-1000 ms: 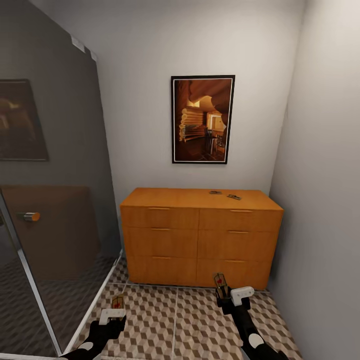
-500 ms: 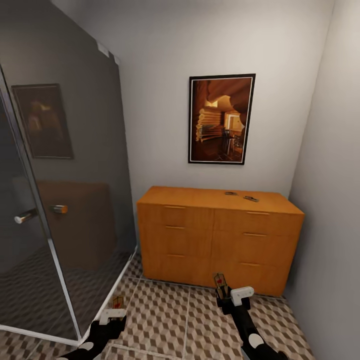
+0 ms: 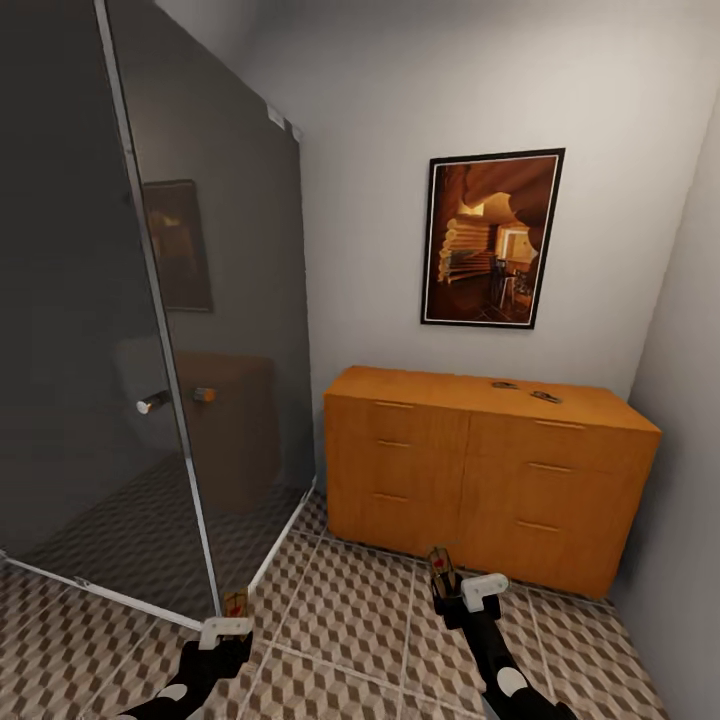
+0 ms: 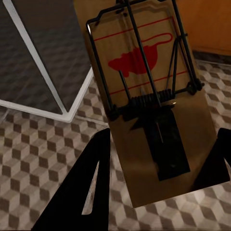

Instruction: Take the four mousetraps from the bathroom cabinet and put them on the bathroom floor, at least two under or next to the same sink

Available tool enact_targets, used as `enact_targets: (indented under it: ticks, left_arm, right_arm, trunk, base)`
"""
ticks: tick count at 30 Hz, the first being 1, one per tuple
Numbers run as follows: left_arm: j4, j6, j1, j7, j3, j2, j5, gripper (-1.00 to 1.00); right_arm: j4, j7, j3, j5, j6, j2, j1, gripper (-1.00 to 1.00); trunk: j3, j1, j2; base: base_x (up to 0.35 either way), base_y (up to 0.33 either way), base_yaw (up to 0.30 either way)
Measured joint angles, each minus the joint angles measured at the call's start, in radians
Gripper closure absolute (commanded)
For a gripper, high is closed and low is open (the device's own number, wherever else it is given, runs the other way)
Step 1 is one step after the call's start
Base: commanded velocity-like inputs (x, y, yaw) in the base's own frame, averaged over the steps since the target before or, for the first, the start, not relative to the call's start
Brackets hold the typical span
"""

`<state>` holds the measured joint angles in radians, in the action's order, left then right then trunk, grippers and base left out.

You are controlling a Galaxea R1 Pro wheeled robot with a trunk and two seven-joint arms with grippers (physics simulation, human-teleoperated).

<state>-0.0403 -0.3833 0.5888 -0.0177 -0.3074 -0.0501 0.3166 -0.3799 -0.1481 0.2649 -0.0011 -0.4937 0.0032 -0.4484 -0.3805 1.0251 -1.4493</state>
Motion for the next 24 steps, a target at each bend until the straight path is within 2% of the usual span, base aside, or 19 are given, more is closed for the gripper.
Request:
enact_targets:
  ticks: [13,24]
  left_arm:
    - [0.0,0.0,0.0,0.0,0.0,0.0,0.0,1.0]
    - [0.0,0.0,0.0,0.0,0.0,0.001,0.0,1.0]
  right_arm:
    - [0.0,0.0,0.0,0.0,0.001,0.0,0.0,1.0]
    - [0.0,-0.002,0.001,0.0,0.001,0.0,0.0,1.0]
  trunk:
    - [-0.003,0.0,0.0]
    - [-0.017,0.0,0.0]
  base:
    - [-0.004,0.0,0.243]
    - [0.0,0.0,0.16]
